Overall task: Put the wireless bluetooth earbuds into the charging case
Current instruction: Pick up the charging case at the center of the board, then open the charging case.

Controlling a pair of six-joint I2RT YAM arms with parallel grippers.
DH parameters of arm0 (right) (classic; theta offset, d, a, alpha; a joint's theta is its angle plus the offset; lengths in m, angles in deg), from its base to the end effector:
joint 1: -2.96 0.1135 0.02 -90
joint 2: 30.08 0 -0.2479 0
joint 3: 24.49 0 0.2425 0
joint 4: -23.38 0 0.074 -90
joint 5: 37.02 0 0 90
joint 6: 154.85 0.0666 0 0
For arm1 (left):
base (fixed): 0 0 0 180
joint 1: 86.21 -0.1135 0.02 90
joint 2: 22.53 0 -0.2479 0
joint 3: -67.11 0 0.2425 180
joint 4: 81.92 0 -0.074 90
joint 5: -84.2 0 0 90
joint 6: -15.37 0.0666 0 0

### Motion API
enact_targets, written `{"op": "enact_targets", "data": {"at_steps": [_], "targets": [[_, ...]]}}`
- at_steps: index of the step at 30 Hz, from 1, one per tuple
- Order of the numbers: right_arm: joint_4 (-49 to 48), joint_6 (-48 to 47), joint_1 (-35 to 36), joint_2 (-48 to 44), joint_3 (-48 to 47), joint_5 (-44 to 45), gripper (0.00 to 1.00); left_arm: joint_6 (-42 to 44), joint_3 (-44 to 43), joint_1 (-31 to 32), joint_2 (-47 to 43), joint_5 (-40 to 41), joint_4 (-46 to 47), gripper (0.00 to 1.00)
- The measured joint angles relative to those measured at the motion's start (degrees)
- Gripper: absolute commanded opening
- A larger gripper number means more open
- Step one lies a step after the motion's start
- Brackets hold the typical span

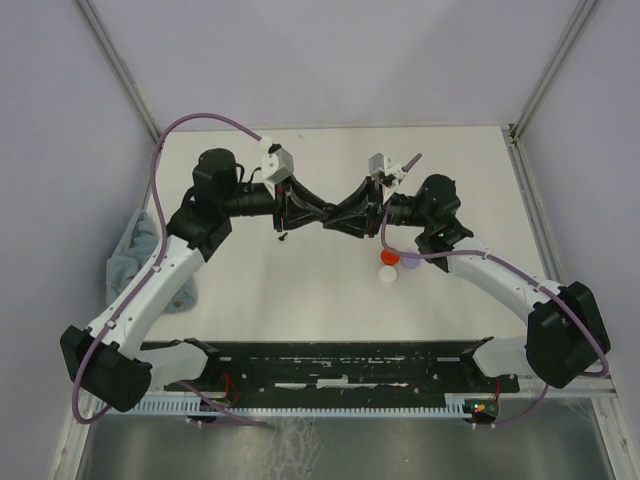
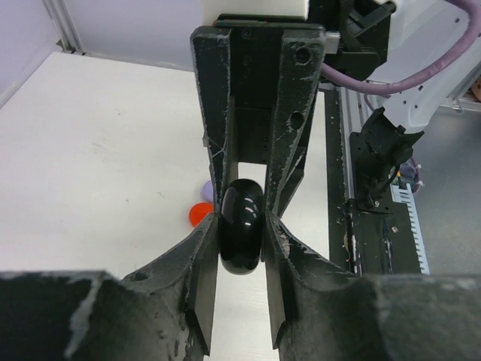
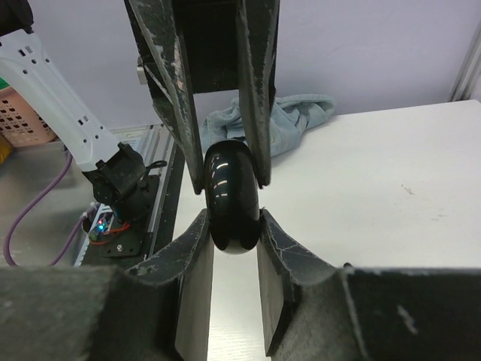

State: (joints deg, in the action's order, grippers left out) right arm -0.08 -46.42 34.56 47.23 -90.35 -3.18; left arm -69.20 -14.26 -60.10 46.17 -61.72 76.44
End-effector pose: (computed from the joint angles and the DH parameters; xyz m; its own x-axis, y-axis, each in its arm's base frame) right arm 0.2366 0.2105 0.3303 -0.1429 0.1188 -0.9826 -0.9893 0.0116 0.1453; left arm 0.2240 -0.1712 0.3803 -0.0465 0.0819 -0.9956 0.9901 0.1360 -0.0351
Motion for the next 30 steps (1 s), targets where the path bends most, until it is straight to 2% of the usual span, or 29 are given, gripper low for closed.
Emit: {"op": "enact_targets", "data": {"at_steps": [3,7,30], "targets": [[-0.9,0.3,0.0,0.0,0.0,0.4,0.05,-0.2,0.0,0.0,-0.1,1.8,-0.3,0.54],[-2.3,0.8,0.0,0.0,0.0,0.9,0.04,-0.2,0.0,0.0,-0.2,3.9,-0.5,0.59],[-3.3,-0.1,-0.2,0.0,1.0,2.4,0.05,-2.3,-1.7,0.3,-1.7,13.1,-5.6,0.64]]}}
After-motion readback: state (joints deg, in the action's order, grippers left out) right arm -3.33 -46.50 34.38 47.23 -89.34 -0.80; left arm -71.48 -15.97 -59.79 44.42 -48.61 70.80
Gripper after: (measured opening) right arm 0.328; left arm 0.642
